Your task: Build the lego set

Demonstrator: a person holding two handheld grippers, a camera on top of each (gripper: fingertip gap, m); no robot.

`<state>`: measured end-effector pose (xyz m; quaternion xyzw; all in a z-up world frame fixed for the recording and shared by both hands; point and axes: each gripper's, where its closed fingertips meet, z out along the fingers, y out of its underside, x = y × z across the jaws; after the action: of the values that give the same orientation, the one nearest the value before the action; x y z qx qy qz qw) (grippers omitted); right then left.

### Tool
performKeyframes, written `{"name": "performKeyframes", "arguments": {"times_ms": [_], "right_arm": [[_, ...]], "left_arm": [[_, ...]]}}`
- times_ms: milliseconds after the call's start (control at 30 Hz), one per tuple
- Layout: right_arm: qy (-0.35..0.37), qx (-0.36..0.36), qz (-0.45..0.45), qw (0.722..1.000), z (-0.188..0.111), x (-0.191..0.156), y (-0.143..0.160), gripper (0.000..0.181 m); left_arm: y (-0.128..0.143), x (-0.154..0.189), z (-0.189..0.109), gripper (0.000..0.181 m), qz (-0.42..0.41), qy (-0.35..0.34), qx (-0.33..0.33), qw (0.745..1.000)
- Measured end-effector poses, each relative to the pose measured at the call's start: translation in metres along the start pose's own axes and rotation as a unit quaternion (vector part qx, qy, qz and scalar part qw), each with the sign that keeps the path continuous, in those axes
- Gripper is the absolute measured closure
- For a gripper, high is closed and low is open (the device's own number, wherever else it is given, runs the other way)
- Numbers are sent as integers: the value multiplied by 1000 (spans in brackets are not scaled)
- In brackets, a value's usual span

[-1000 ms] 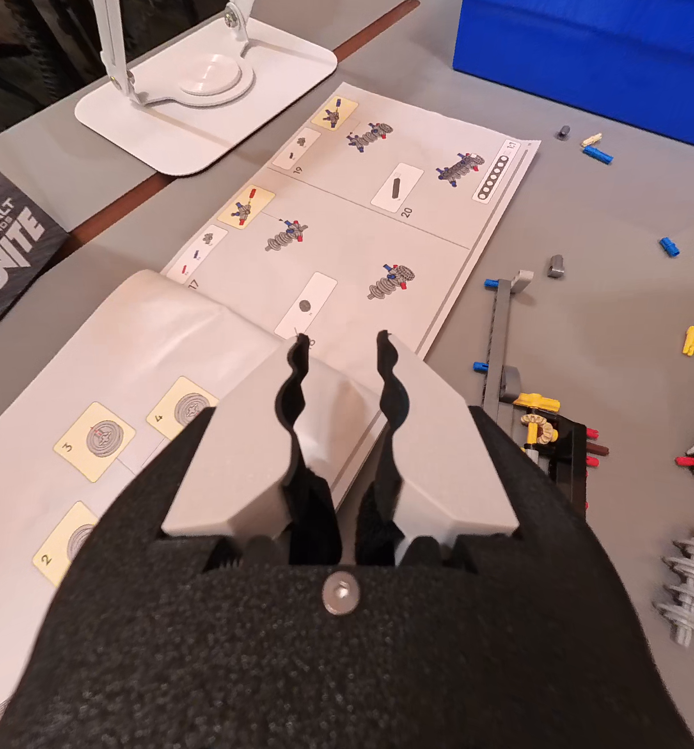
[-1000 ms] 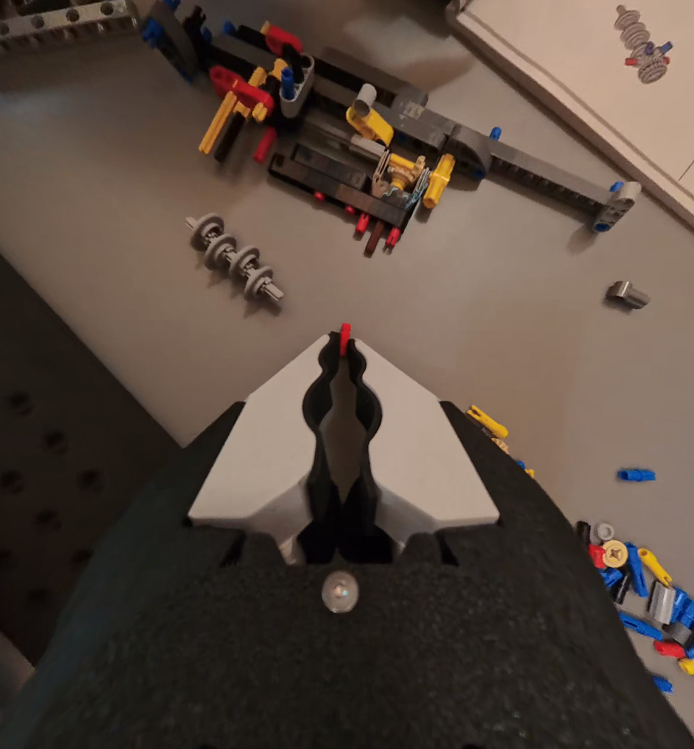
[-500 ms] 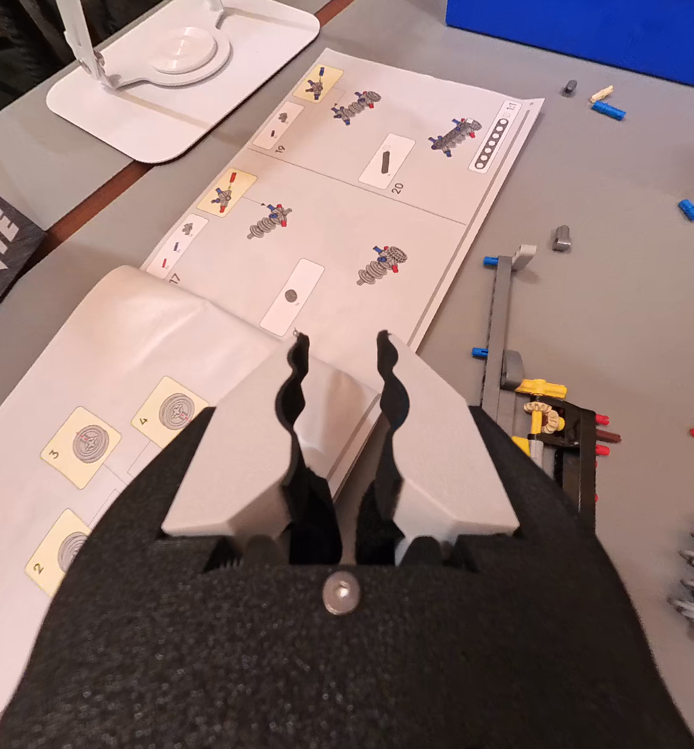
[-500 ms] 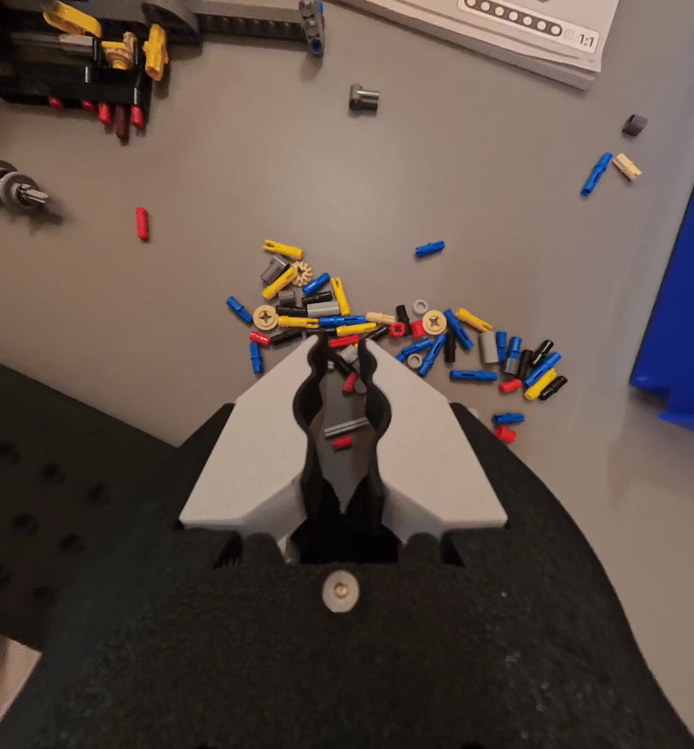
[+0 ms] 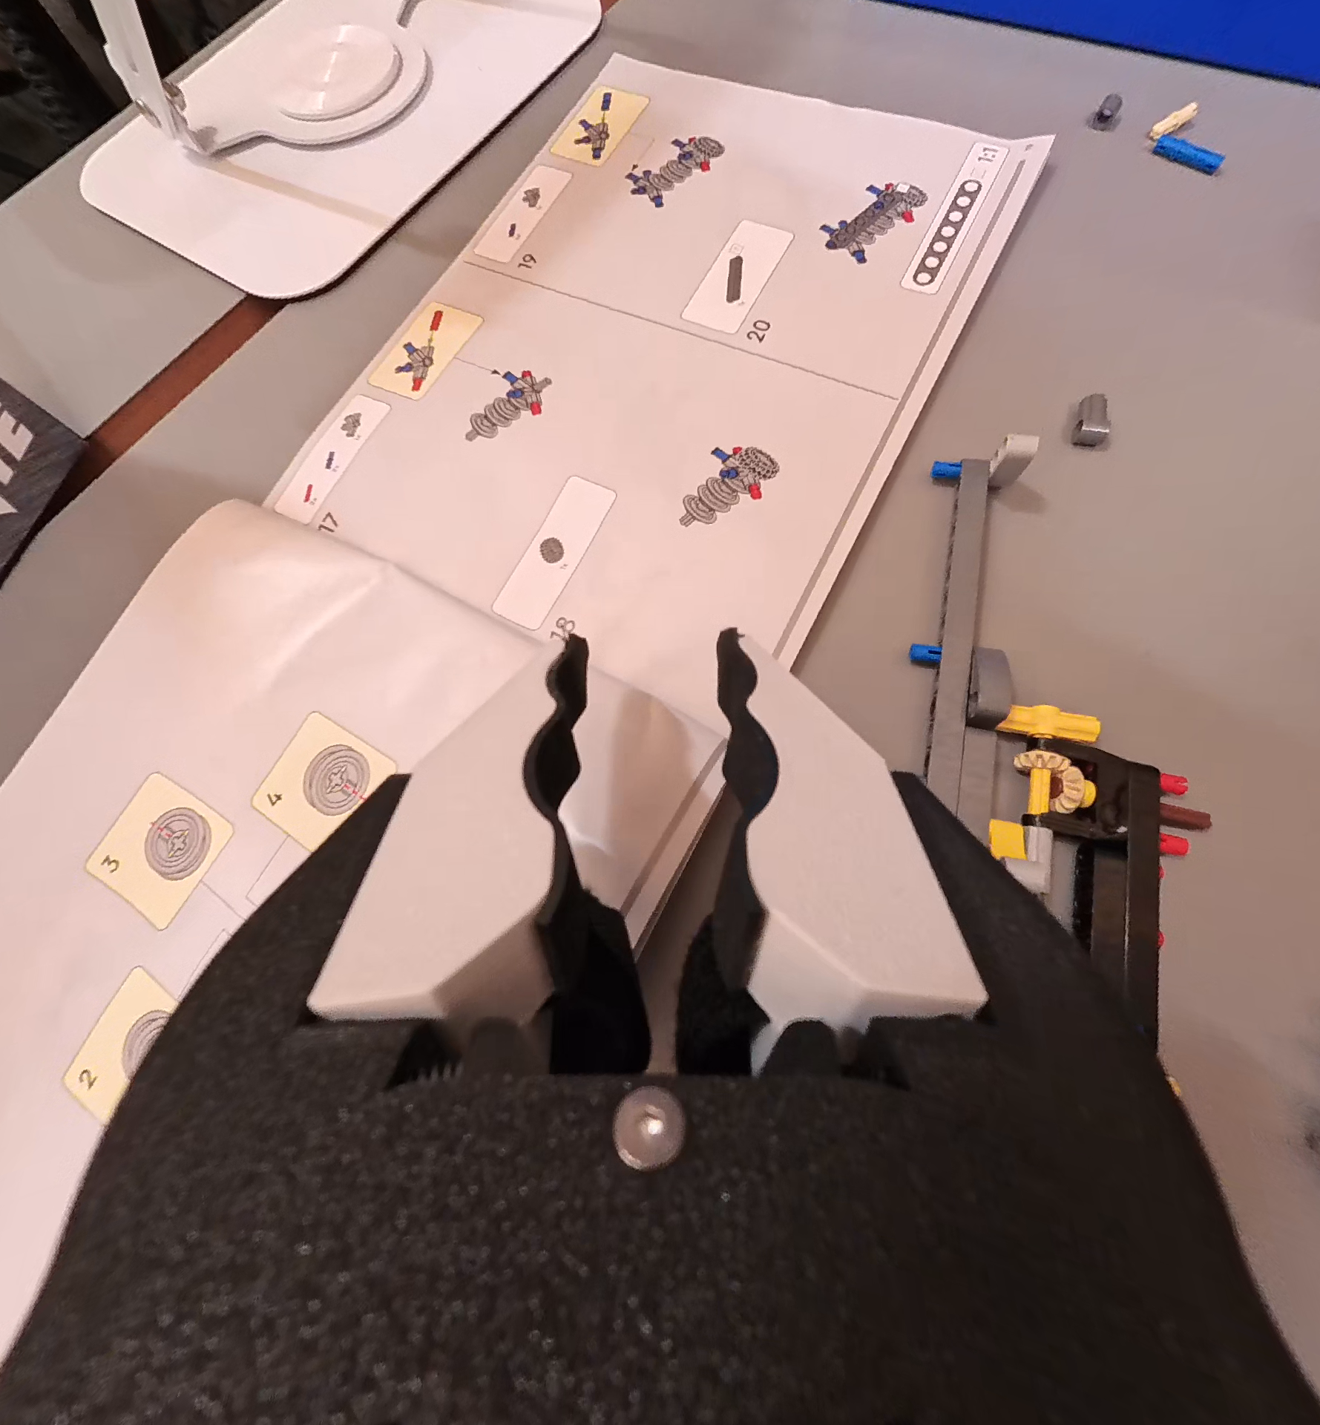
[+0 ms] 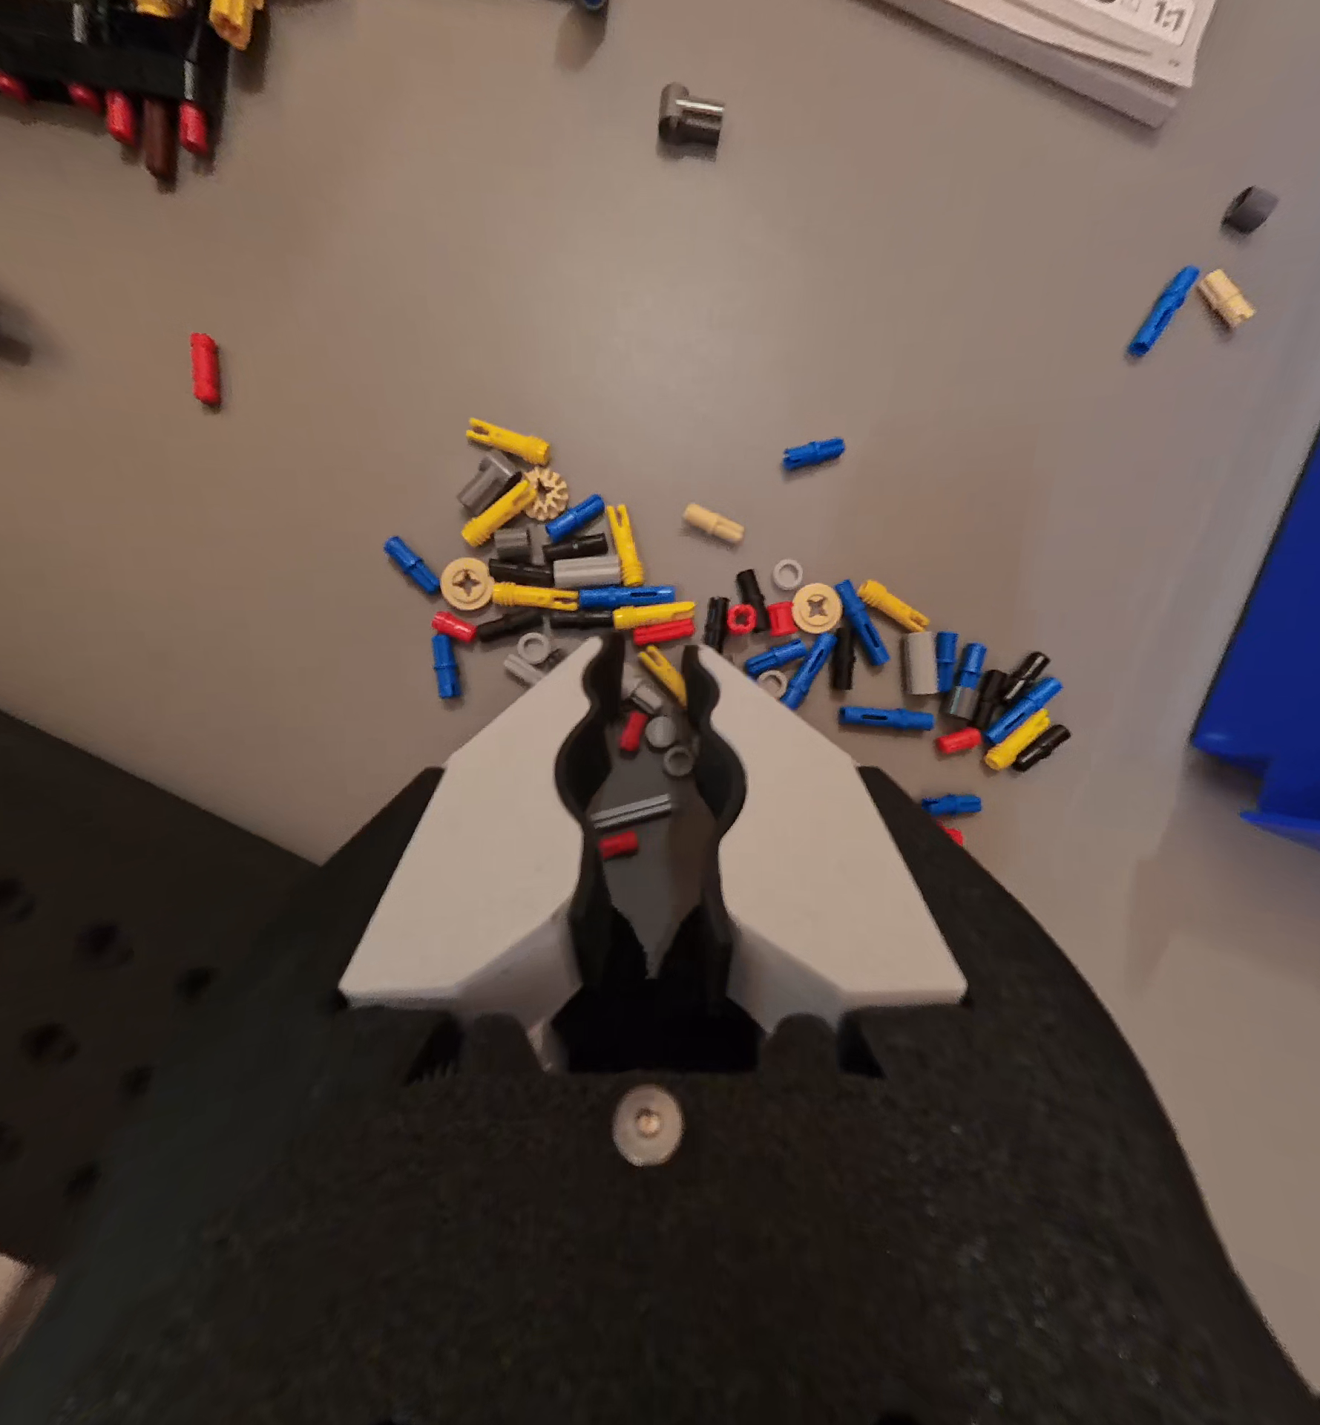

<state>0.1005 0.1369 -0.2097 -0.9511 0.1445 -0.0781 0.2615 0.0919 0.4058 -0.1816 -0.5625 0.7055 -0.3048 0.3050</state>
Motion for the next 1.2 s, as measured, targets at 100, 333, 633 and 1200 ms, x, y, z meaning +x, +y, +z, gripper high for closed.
{"name": "performKeyframes", "arguments": {"times_ms": [100, 333, 633, 1200], "right_arm": [[11, -3, -12, 1000, 2, 4, -2, 166], [-11, 1, -5, 1000, 4, 3, -3, 168], [-1, 2, -17, 1000, 2, 3, -3, 173], [-4, -4, 3, 1000, 7, 6, -6, 178]], "left_arm": [[0, 0, 0, 149, 1, 0, 0, 1000], [1, -1, 0, 149, 1, -1, -2, 1000], [2, 0, 1, 149, 4, 0, -5, 1000], [3, 1, 1, 149, 10, 0, -9, 1000]]}}
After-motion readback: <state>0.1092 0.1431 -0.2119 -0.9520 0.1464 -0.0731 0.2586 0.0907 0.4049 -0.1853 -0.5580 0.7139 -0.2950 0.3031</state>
